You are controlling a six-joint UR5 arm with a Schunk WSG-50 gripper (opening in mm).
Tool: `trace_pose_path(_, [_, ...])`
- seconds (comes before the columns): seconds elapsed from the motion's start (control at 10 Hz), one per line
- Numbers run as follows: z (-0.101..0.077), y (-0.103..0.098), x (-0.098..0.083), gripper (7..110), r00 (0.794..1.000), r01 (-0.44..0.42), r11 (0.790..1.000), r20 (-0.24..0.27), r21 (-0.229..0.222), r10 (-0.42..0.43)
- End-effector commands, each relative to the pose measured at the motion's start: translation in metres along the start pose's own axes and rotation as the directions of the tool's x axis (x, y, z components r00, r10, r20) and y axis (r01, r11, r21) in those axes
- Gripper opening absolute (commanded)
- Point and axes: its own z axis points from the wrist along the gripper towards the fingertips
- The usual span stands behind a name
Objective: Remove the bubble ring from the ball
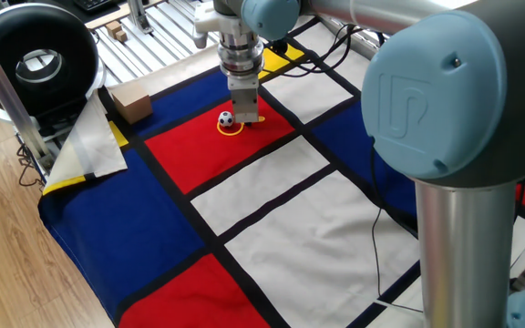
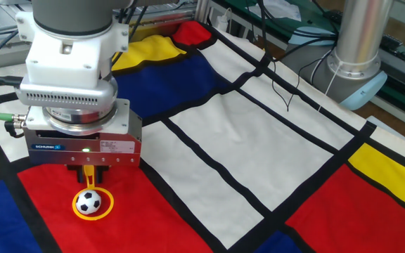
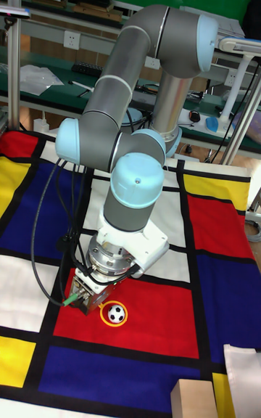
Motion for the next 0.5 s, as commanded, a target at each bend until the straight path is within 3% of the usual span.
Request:
trace_pose_path(0.0, [-0.0009, 0.0011, -0.0023, 22, 1.0, -0.005, 1.0, 0.011, -0.008, 0.005])
trace_pose_path(0.4, [0.0007, 0.001, -0.0006, 22, 1.0, 0.0, 1.0, -0.001, -0.004, 0.0])
